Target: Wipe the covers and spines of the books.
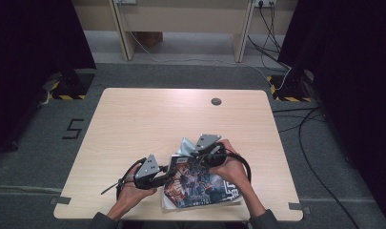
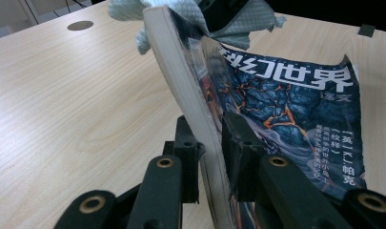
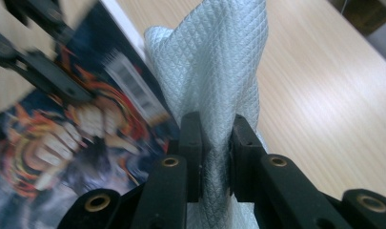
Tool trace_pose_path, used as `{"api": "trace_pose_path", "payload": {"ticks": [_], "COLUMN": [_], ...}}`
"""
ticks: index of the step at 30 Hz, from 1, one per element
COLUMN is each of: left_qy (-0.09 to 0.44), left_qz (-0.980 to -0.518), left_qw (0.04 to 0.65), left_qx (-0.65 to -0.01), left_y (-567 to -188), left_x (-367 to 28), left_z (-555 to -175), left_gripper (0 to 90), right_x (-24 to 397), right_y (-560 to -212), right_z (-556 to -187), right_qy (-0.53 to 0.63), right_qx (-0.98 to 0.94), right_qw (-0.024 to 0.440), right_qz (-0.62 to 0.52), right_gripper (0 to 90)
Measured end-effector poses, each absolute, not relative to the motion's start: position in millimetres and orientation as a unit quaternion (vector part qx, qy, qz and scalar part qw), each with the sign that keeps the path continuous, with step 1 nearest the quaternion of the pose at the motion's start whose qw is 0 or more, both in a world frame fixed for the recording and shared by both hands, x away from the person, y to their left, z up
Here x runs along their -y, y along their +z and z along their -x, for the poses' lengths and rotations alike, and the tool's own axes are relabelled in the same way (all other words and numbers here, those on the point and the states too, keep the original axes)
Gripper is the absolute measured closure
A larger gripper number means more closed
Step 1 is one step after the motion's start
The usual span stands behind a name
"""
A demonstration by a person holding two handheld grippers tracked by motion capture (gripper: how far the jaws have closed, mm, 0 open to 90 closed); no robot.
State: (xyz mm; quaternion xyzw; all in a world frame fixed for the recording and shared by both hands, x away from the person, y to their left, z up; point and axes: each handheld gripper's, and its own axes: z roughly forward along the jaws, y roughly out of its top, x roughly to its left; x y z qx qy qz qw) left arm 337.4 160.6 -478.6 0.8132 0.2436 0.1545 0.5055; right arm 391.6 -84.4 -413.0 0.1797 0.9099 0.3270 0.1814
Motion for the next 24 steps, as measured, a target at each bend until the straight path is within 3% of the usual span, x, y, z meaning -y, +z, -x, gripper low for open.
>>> {"api": "trace_pose_path", "payload": {"ticks": [11, 24], "left_qy": [0.154, 0.153], "left_qz": [-0.814, -0.814], "left_qw": [0.505, 0.507], "left_qx": [-0.242, -0.239], "left_y": [-478, -478], "left_x": [-160, -160], "left_z": [-336, -336], "left_gripper": [76.4, 76.5], "right_x": [126, 172], "right_y": [-435, -462], "right_z": [-418, -440], "right_qy": [0.291, 0.245], "right_qx": [-0.914, -0.905], "right_qw": [0.154, 0.16], "right_qz": [-0.239, -0.308], "right_gripper": [79.0, 79.1]}}
